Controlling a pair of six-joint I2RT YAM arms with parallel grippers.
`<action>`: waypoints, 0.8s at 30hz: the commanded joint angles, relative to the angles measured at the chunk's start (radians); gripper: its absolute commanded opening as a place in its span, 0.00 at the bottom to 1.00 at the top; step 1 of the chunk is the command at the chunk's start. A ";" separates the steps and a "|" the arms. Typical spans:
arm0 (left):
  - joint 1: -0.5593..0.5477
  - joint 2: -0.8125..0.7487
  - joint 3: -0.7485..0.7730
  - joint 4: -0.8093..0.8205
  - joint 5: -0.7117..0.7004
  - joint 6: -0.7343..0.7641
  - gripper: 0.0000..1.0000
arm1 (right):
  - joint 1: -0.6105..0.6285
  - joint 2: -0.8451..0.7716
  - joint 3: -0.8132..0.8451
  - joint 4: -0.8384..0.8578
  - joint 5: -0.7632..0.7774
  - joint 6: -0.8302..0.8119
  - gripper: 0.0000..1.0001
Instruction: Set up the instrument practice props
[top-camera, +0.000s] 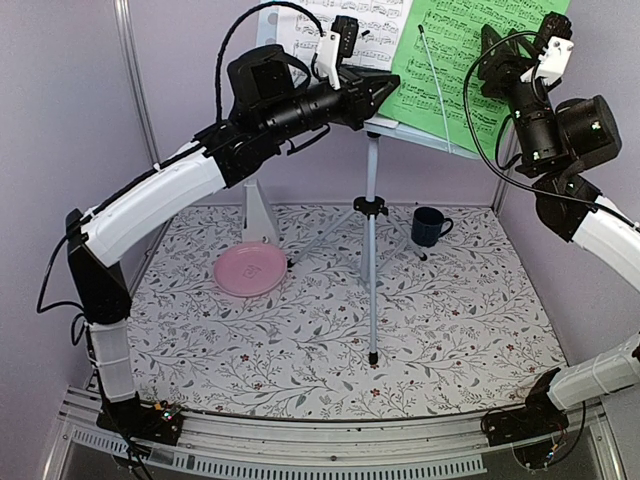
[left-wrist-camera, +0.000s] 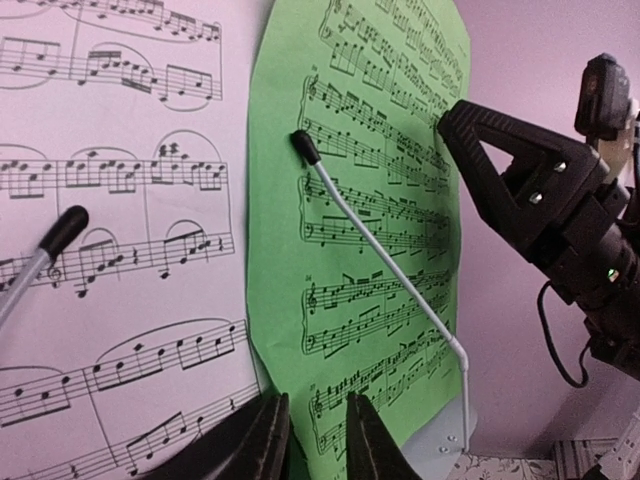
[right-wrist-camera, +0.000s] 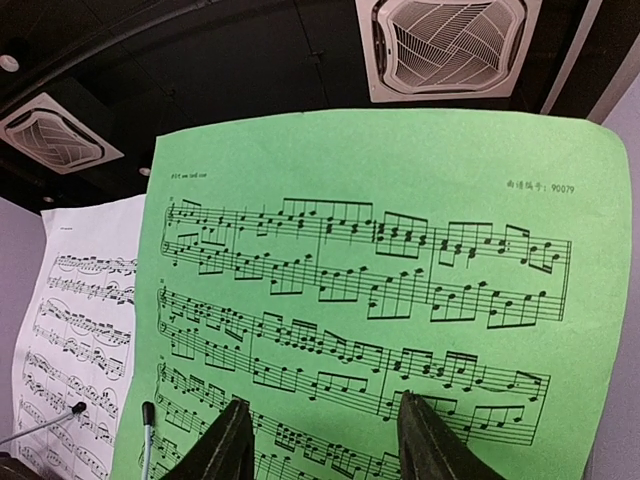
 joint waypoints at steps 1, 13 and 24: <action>-0.014 0.035 0.031 -0.014 -0.048 -0.018 0.21 | -0.008 -0.003 0.030 -0.038 -0.023 0.034 0.51; -0.014 0.024 0.004 -0.035 -0.088 -0.057 0.25 | -0.008 -0.003 0.027 -0.091 -0.046 0.087 0.51; -0.026 -0.099 -0.146 0.054 -0.093 -0.031 0.33 | -0.010 -0.048 0.028 -0.072 -0.001 0.015 0.51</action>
